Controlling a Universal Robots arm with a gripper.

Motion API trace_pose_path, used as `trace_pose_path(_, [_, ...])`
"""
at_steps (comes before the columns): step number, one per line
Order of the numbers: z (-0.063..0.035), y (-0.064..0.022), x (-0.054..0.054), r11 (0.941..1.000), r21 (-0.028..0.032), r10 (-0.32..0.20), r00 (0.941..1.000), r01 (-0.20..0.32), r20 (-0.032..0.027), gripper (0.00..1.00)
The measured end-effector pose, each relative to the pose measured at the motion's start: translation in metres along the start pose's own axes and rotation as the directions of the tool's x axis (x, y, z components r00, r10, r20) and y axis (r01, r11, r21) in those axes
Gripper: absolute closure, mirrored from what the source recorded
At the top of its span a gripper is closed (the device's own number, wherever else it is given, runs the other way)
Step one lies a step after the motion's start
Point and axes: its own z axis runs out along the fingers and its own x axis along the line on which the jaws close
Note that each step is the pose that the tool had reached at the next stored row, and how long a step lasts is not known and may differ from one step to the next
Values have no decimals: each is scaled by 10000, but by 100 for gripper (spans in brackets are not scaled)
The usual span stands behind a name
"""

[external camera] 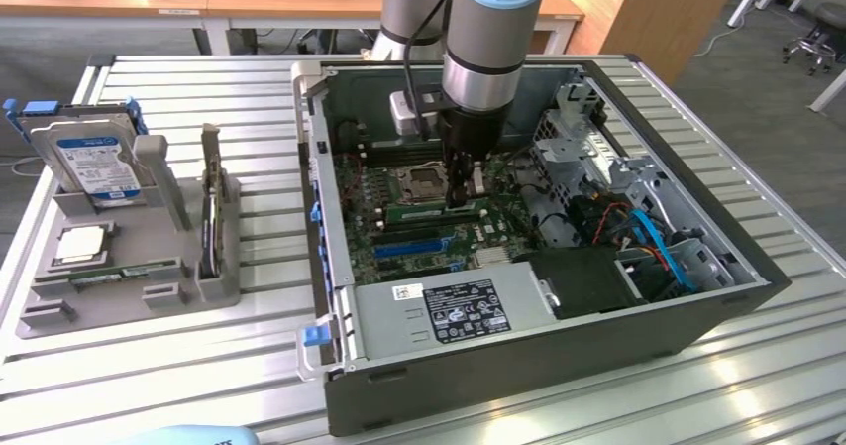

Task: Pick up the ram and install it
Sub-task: 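Insert the ram into the slot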

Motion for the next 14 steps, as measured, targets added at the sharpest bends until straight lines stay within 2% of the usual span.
trace_pose_path(14, [9,1,-9,10000,0,0,10000,0,0,88])
